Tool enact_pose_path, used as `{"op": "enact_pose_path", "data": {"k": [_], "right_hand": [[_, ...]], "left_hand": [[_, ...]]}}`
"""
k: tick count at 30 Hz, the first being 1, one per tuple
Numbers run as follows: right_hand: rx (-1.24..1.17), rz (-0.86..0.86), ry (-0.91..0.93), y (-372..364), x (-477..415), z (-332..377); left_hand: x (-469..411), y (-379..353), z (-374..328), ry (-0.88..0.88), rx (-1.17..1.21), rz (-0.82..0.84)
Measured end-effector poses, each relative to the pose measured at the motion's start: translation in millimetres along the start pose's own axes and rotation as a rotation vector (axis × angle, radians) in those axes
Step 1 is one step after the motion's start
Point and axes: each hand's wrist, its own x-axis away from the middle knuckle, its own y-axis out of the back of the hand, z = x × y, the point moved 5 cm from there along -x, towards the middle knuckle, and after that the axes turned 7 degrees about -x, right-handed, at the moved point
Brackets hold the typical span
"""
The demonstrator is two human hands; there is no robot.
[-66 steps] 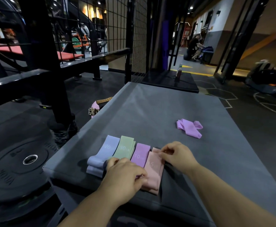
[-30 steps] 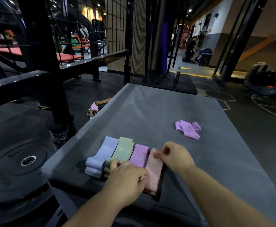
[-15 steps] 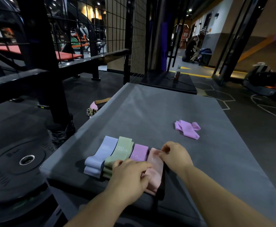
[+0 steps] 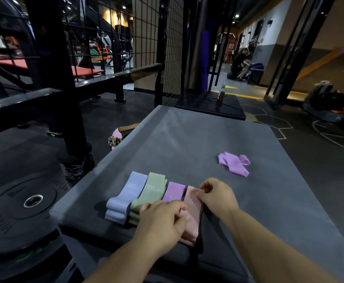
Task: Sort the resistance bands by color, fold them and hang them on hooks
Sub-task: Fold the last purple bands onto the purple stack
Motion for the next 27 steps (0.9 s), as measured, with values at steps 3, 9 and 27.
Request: {"op": "enact_pose_path", "data": {"k": [3, 9, 27], "right_hand": [[0.031, 0.0, 0.007, -1, 1, 0], [0.036, -0.025, -0.006, 1, 2, 0], [0.118, 0.066, 0.379, -9, 19, 7]], "left_hand": [[0, -2, 2, 0.024, -0.042, -0.016], [2, -5, -2, 0.024, -0.156, -0.044], [4, -24, -19, -0.297, -0.152, -0.033]]}}
